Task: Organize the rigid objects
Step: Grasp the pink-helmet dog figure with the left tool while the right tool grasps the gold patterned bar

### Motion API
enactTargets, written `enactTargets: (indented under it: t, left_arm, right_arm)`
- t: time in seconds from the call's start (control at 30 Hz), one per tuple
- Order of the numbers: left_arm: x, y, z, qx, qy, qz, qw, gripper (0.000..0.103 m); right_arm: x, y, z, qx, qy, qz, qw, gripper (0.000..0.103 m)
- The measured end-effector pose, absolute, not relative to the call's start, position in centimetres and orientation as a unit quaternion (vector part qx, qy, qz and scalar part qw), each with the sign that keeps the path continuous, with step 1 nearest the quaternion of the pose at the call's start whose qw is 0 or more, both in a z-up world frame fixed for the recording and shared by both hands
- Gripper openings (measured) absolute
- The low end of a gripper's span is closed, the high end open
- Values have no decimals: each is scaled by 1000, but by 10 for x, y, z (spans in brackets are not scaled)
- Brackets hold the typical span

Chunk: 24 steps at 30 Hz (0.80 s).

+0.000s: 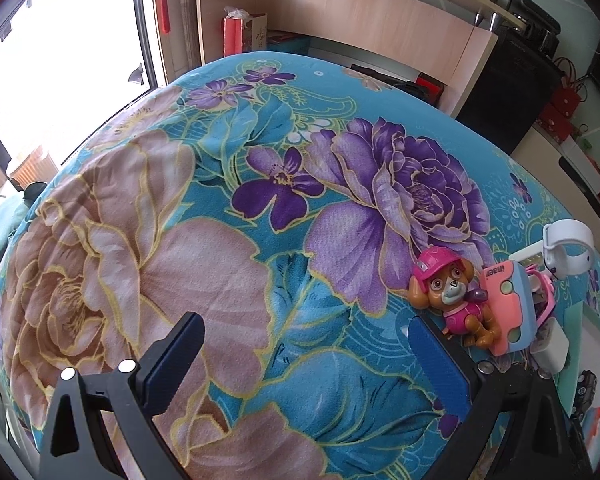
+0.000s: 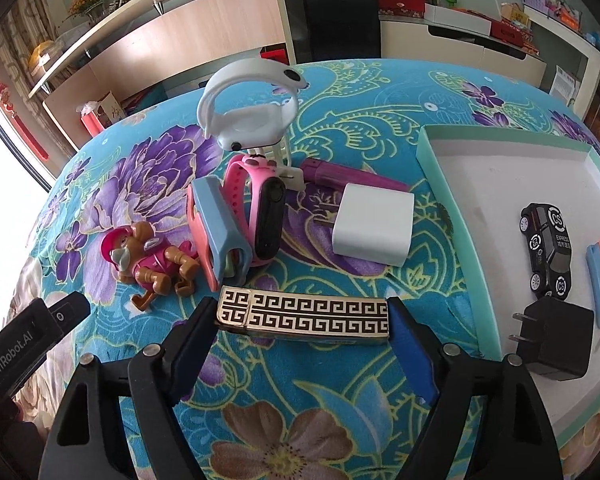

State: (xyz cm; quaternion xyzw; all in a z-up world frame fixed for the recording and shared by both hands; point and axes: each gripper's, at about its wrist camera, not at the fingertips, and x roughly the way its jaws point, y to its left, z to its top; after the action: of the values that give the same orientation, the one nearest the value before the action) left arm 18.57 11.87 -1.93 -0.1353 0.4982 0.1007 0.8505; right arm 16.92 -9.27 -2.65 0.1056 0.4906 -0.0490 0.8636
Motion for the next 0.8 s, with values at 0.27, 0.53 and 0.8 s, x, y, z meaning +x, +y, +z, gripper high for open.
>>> enactTargets:
  t: [0.27, 0.53, 0.8]
  left_arm:
    - [194, 97, -15, -124, 494, 52, 859, 103]
    - [209, 72, -16, -92, 490, 24, 867, 103]
    - [223, 62, -22, -92, 483, 38, 870, 103]
  right_arm:
    - [168, -110, -7, 102, 473, -49, 874, 84]
    - [166, -133, 5, 110, 464, -63, 877, 84]
    - [164, -143, 14, 115, 454, -64, 881, 84]
